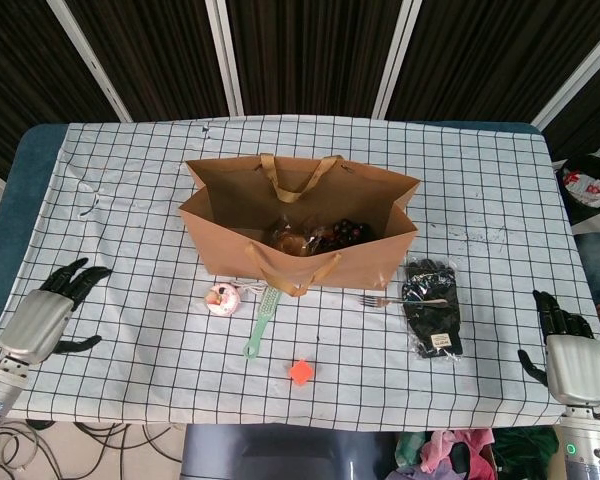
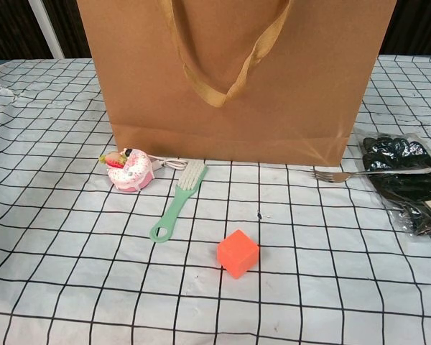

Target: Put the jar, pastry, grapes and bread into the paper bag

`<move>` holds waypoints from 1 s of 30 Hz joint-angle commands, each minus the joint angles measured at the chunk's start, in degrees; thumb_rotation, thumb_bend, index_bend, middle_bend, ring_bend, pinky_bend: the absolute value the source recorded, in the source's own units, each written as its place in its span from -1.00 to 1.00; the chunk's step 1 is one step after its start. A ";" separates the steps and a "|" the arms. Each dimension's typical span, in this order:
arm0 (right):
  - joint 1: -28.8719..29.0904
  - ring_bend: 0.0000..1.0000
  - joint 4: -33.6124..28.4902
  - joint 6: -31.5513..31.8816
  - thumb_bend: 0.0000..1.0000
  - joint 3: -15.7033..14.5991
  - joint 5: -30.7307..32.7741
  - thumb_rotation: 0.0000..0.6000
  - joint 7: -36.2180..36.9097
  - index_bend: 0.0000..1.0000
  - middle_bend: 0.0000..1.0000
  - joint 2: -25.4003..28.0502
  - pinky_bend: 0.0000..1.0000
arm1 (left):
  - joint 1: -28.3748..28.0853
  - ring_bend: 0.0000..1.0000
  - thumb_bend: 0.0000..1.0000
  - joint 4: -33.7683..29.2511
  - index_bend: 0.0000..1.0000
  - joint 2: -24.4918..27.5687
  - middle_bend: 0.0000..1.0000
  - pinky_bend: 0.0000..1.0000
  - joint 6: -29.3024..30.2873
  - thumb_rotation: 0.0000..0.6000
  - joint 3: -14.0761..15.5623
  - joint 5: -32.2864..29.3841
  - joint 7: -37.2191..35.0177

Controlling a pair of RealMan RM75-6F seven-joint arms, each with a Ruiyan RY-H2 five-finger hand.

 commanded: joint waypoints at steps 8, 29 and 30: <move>-0.31 -0.53 0.16 0.22 -0.62 0.32 0.43 1.00 0.80 -0.94 -0.80 0.41 -0.53 | -5.29 -0.80 -0.91 10.72 -0.73 -14.76 -0.61 -0.59 -10.17 1.00 -3.12 -5.11 4.47; -0.72 -0.53 0.94 0.41 -0.61 1.14 1.08 1.00 3.93 -0.94 -0.80 1.54 -0.53 | -11.49 -0.70 -0.75 16.52 -0.56 -28.04 -0.50 -0.56 -15.02 1.00 -7.72 -9.83 11.36; -0.72 -0.53 0.95 0.41 -0.61 1.17 1.10 1.00 3.97 -0.94 -0.80 1.53 -0.53 | -11.67 -0.70 -0.75 16.69 -0.55 -28.49 -0.50 -0.56 -15.22 1.00 -7.72 -9.97 11.59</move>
